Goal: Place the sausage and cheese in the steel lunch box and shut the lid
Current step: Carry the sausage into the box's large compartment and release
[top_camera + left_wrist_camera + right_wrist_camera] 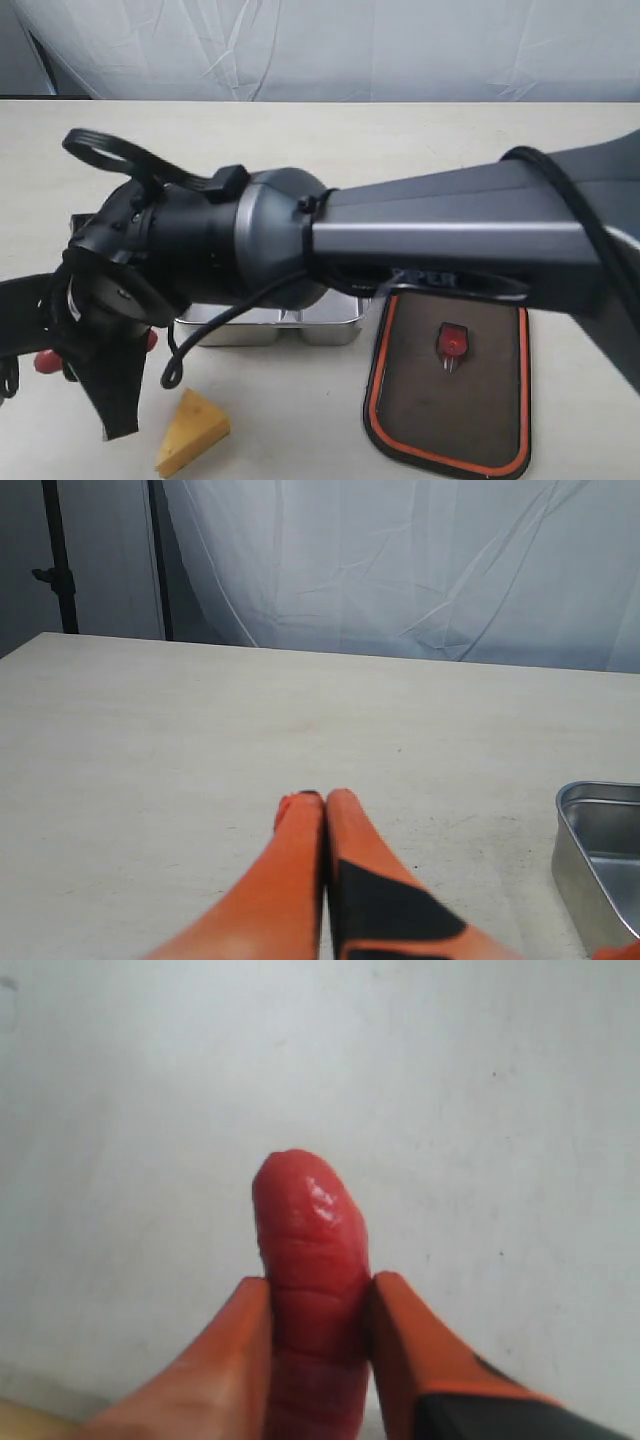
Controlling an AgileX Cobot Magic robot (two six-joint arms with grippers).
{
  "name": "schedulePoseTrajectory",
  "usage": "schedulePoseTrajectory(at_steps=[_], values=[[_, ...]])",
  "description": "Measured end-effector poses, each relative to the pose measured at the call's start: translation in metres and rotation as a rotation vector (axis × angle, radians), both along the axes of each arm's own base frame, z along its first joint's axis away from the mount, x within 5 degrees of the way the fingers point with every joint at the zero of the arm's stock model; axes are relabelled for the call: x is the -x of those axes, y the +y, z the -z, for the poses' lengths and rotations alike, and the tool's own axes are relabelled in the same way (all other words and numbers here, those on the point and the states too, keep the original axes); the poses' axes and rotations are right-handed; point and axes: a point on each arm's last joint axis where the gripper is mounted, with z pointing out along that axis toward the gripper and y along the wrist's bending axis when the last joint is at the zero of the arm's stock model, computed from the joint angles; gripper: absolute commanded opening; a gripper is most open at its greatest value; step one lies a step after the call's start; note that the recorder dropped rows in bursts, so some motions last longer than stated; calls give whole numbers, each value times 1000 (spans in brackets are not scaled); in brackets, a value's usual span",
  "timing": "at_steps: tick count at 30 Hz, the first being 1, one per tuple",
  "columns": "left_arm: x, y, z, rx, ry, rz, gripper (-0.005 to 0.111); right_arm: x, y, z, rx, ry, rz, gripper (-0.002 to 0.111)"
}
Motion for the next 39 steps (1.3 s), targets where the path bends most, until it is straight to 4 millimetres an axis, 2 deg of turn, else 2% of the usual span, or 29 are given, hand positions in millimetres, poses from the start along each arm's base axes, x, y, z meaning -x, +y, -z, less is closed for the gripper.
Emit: schedulePoseTrajectory(at_steps=[3,10,13,16,18,21,23,28,34,36,39], values=[[0,0,0,0,0,0,0,-12,-6,-11,-28,7,64,7],[0,0,0,0,0,0,0,-70,-33,-31,-93,56,311,7],[0,0,0,0,0,0,0,-90,-44,-30,-89,90,406,7],[0,0,0,0,0,0,0,-101,-53,-25,-54,119,457,8],[0,0,0,0,0,0,0,-102,-54,-19,-28,134,468,17],[0,0,0,0,0,0,0,-101,-53,-6,19,164,481,45],[0,0,0,0,0,0,0,-101,-53,2,52,176,484,57],[0,0,0,0,0,0,0,-100,-57,9,115,182,486,58],[0,0,0,0,0,0,0,-99,-63,8,186,158,475,58],[0,0,0,0,0,0,0,-96,-69,-4,209,143,440,58],[0,0,0,0,0,0,0,-76,-74,-37,207,144,329,58]])
